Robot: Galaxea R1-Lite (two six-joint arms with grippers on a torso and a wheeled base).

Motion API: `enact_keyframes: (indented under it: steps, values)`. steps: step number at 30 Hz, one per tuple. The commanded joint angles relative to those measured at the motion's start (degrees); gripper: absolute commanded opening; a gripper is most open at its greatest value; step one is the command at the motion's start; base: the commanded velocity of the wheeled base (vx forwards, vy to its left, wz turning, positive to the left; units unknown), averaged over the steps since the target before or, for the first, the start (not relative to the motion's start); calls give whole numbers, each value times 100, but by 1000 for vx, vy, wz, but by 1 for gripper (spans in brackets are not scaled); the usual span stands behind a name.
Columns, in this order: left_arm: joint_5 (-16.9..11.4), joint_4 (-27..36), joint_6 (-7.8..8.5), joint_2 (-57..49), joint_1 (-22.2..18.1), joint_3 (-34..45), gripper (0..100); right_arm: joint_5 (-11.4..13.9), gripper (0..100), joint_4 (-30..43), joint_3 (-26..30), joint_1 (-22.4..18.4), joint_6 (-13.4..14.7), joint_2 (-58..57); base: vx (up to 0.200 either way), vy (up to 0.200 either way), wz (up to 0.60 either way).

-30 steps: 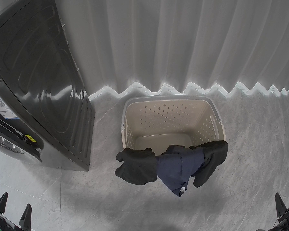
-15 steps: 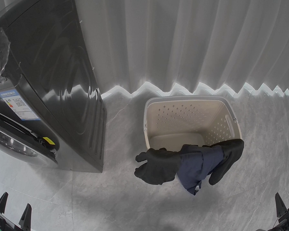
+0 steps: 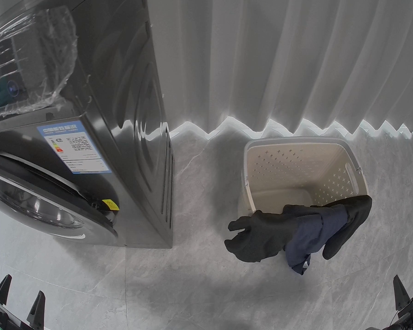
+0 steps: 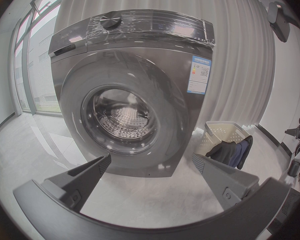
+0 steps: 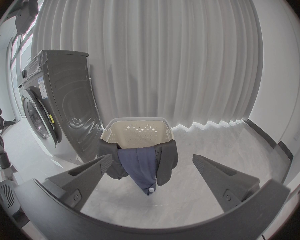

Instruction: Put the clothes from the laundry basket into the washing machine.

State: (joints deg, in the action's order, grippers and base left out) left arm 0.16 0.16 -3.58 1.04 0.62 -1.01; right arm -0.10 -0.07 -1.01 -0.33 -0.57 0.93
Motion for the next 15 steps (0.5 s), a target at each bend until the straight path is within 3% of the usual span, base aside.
enact_keyframes:
  steps: [1,10,15]
  values:
    - [2,2,-2,-95,-1,92,100,1,100,-1,101,-2,-4,-93,0,200,0]
    - [2,2,-2,-95,-1,92,100,1,100,7,101,7,-4,-93,0,200,0]
    - [2,2,-2,-95,-1,92,100,1,100,-1,101,7,-4,-93,0,0,0]
